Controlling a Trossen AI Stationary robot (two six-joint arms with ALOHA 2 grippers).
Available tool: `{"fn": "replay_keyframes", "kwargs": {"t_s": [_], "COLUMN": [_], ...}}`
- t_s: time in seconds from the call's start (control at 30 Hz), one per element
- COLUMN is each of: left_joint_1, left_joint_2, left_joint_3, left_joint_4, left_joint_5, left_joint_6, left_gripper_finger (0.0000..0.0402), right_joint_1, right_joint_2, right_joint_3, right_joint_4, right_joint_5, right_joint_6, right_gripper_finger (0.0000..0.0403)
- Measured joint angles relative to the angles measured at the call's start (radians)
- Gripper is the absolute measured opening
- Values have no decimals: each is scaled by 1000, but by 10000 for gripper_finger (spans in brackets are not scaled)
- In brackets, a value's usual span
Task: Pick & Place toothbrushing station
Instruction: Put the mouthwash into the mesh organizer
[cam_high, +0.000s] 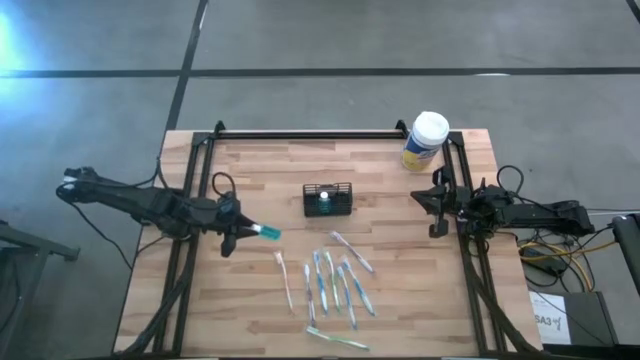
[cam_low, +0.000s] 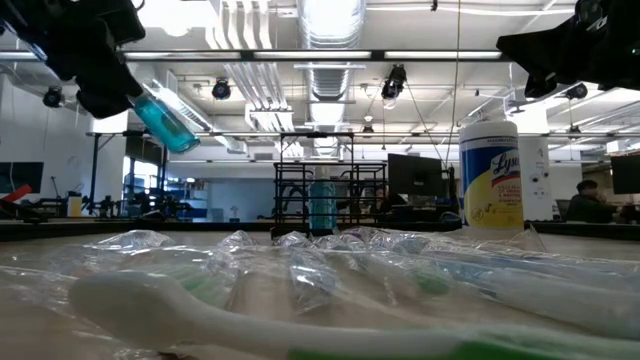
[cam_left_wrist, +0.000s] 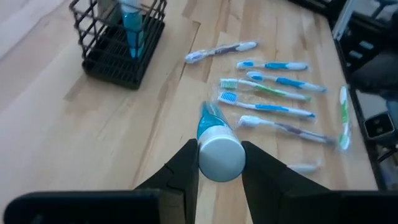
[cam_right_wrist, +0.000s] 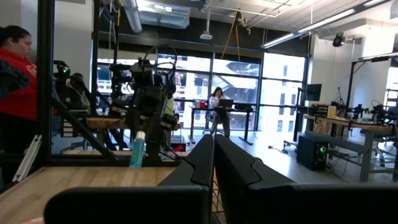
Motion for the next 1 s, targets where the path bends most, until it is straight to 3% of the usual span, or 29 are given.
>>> {"fn": "replay_keyframes", "kwargs": {"t_s": [0.17, 0.5, 0.73, 1.0], "left_joint_1": [18, 122, 214, 295], "left_joint_2": [81, 400, 637, 870], "left_joint_3": [176, 723, 1018, 1221], "left_joint_4": [-48, -488, -634, -661], "left_joint_5": [1, -80, -20, 67], "left_joint_6": [97, 343, 595, 826], "left_gripper_finger": [98, 98, 98, 99], "right_joint_1": [0, 0, 0, 0], "right_joint_2": [0, 2, 2, 2], "right_joint_3": [0, 0, 0, 0], "right_joint_4": [0, -1, -1, -2], "right_joint_5": [0, 0, 0, 0], "right_joint_6": [0, 3, -2, -8], "right_gripper_finger": [8, 8, 8, 8]}}
